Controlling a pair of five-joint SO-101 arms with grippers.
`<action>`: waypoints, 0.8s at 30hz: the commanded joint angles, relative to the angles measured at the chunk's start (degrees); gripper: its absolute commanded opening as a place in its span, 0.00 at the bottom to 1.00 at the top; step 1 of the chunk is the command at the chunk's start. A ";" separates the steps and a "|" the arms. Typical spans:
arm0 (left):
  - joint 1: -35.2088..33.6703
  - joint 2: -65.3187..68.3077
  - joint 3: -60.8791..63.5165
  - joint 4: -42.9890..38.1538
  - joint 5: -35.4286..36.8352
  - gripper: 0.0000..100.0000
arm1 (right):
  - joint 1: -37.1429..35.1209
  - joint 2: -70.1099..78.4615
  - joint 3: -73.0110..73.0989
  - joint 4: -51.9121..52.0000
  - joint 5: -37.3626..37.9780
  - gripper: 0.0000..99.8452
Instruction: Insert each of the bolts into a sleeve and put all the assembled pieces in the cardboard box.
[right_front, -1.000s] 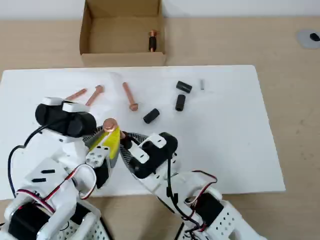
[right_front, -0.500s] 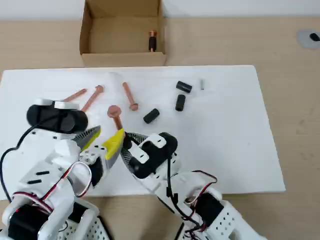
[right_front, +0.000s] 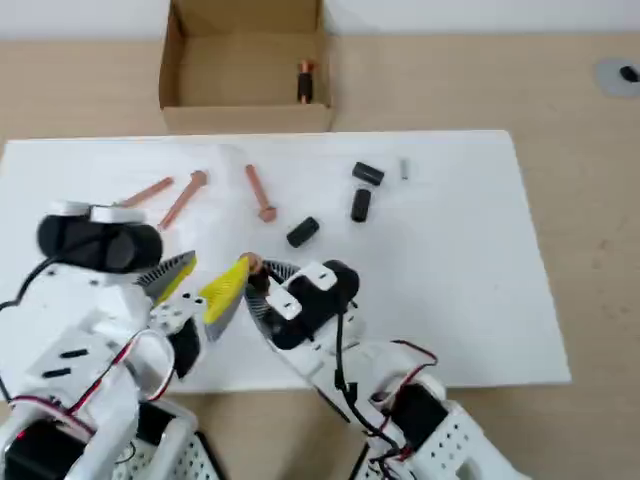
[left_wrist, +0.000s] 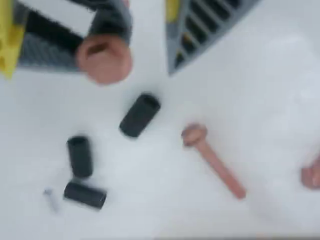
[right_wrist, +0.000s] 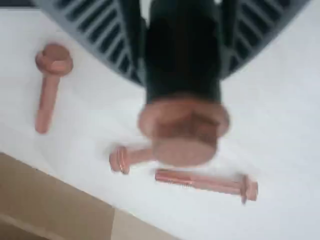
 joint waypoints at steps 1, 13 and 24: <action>-0.79 0.66 -5.19 1.05 0.44 0.21 | 1.27 -10.59 -0.22 -2.20 -0.44 0.01; -19.60 8.92 -2.99 0.35 -3.69 0.21 | 11.74 -3.82 -2.15 -12.22 -0.53 0.01; -20.84 14.99 5.63 -7.38 -7.82 0.01 | 19.47 25.10 -23.16 -20.31 -0.62 0.01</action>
